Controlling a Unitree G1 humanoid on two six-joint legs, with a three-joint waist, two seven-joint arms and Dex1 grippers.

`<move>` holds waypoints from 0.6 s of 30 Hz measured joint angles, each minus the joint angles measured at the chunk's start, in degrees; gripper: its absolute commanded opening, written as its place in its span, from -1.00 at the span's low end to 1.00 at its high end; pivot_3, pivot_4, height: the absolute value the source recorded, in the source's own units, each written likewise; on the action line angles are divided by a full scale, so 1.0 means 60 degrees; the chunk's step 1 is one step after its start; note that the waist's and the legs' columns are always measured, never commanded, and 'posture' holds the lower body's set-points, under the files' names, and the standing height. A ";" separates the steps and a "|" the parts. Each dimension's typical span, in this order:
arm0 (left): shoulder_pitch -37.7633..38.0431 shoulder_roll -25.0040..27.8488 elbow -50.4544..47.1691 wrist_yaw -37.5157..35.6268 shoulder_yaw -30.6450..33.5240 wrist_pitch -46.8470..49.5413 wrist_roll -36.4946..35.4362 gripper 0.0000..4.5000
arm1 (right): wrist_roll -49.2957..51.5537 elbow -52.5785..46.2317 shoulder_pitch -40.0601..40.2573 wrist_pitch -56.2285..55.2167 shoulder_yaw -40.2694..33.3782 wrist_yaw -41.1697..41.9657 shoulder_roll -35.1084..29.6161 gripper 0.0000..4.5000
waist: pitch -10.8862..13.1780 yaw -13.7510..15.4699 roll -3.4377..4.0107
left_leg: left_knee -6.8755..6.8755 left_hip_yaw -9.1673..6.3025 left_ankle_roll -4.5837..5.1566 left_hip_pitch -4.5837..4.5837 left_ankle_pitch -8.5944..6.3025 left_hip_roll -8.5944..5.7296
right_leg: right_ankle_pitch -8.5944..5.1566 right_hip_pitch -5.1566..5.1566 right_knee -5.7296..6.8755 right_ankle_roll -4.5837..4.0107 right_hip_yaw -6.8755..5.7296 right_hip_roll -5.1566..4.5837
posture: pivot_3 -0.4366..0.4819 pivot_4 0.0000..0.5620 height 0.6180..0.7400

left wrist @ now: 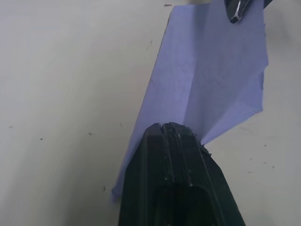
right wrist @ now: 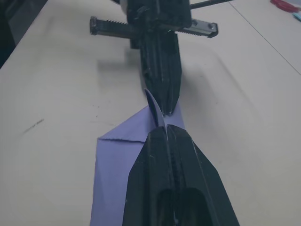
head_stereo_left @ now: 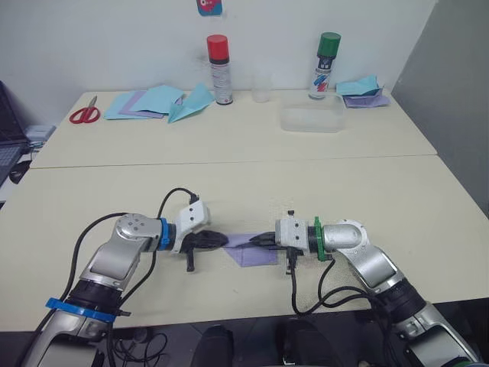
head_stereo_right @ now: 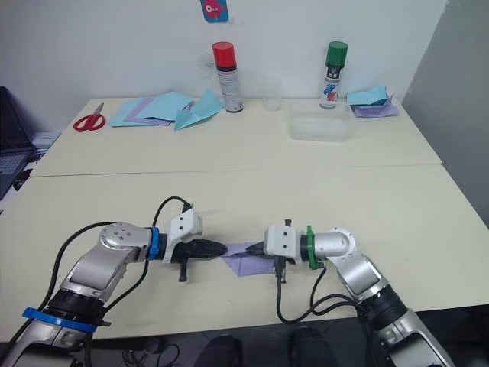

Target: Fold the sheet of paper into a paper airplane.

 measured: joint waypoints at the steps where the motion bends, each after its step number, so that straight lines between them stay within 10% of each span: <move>1: -0.0022 0.0001 -0.0088 -0.0052 -0.0027 0.0263 -0.0084 -1.00 | 0.0082 -0.0007 -0.0054 0.0315 -0.0047 -0.0033 0.0087 -0.98 | 0.0000 -0.0003 0.0000 | 0.0000 0.0000 0.0000 -0.0001 0.0000 0.0000 | 0.0000 -0.0002 0.0000 0.0000 0.0000 0.0000 | -0.05 -0.47 1.00; 18: -0.0582 0.0177 0.0603 -0.0109 -0.0247 -0.0130 0.0315 -1.00 | -0.0291 0.0367 -0.0503 0.2260 0.0109 -0.1124 0.0522 -0.98 | 0.0001 -0.0008 0.0002 | -0.0004 -0.0005 0.0000 -0.0004 0.0000 0.0000 | -0.0001 -0.0010 0.0001 -0.0001 -0.0003 0.0001 | -0.05 -0.47 1.00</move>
